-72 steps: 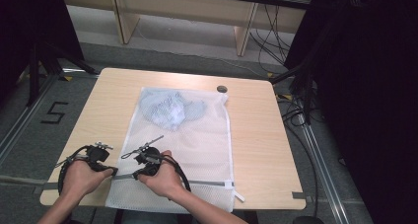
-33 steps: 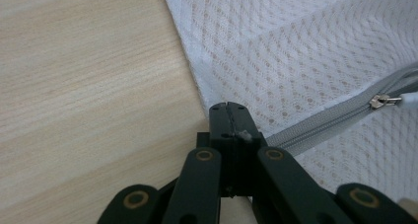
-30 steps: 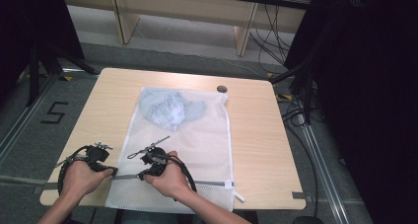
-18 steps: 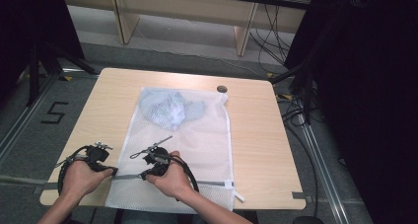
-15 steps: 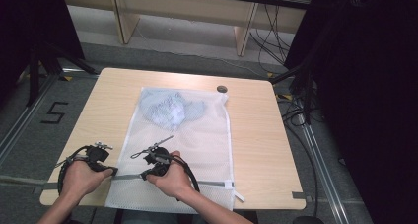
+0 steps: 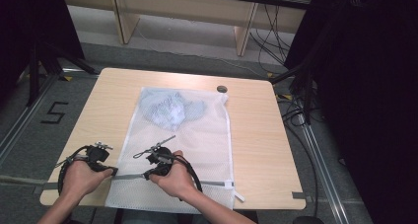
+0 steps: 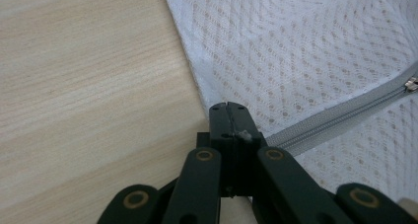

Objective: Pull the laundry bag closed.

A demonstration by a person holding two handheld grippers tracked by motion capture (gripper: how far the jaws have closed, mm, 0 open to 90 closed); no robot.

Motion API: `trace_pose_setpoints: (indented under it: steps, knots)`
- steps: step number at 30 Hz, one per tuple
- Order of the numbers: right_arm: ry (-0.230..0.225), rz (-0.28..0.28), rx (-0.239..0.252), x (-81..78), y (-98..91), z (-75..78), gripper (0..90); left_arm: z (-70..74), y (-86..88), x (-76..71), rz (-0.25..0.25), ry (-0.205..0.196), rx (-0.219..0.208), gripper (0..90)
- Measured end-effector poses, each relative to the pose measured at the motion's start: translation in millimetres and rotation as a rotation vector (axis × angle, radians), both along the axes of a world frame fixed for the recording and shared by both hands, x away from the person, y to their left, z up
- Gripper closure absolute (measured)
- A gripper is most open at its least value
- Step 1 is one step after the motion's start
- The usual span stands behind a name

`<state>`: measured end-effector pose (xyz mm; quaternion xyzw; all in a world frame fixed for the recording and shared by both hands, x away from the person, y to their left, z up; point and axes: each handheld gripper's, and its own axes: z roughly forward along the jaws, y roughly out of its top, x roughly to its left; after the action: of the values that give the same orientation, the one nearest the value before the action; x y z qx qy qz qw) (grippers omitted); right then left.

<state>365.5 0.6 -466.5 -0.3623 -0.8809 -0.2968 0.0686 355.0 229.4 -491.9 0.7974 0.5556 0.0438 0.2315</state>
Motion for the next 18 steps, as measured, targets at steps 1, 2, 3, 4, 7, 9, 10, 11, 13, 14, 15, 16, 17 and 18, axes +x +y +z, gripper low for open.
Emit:
trace_pose_setpoints:
  steps: [1,2,3,4,7,9,10,11,13,14,15,16,17,18]
  knots:
    - [0.007,-0.003,0.011,-0.2,0.0,0.3,87.0,-0.9,-1.1,-0.1,0.017,-0.008,-0.006,89.9]
    - [0.008,0.000,0.011,-0.1,-0.3,0.4,87.0,-1.1,-1.3,-0.2,0.022,-0.010,-0.007,89.9]
    - [0.010,0.002,-0.001,0.1,-1.2,0.2,87.0,-1.0,-1.3,-0.3,0.022,-0.010,-0.007,89.9]
    - [0.009,0.009,0.006,0.6,-1.9,0.0,87.0,-1.0,-1.5,-0.3,0.023,-0.010,-0.008,89.9]
    - [0.012,-0.004,0.010,0.7,-2.8,-0.3,87.0,-0.1,-0.1,-0.1,0.001,-0.001,0.000,89.8]
    - [0.017,-0.010,0.010,0.2,-3.6,-0.4,87.0,0.1,-0.2,0.0,0.000,0.000,0.003,89.9]
    - [0.017,-0.008,0.009,0.3,-4.1,-0.4,87.0,0.1,-0.2,0.0,0.001,0.000,0.002,89.9]
    - [0.019,-0.007,0.009,0.3,-4.6,-0.2,87.0,0.1,-0.1,0.0,0.001,0.001,0.001,89.9]
    - [0.018,-0.007,0.005,0.4,-5.2,-0.1,87.0,-0.1,-0.1,0.0,0.001,-0.001,0.000,89.9]
    - [0.017,-0.009,0.004,0.7,-5.6,-0.2,87.0,-0.1,-0.1,0.0,0.001,-0.001,0.000,89.9]
    - [0.014,0.002,0.000,0.9,-6.4,-0.4,87.0,-0.2,-0.5,-0.1,0.006,-0.001,-0.003,89.9]
    - [0.014,-0.002,-0.002,0.8,-6.6,-0.2,87.0,-0.1,-0.5,0.0,0.007,-0.001,-0.002,89.9]
    - [0.013,0.000,-0.005,0.8,-6.7,-0.1,87.0,-0.6,-0.9,-0.1,0.013,-0.004,-0.006,89.9]
    - [0.004,-0.001,-0.014,1.0,-7.3,-0.2,87.0,-1.0,-1.2,0.0,0.020,-0.008,-0.007,89.9]
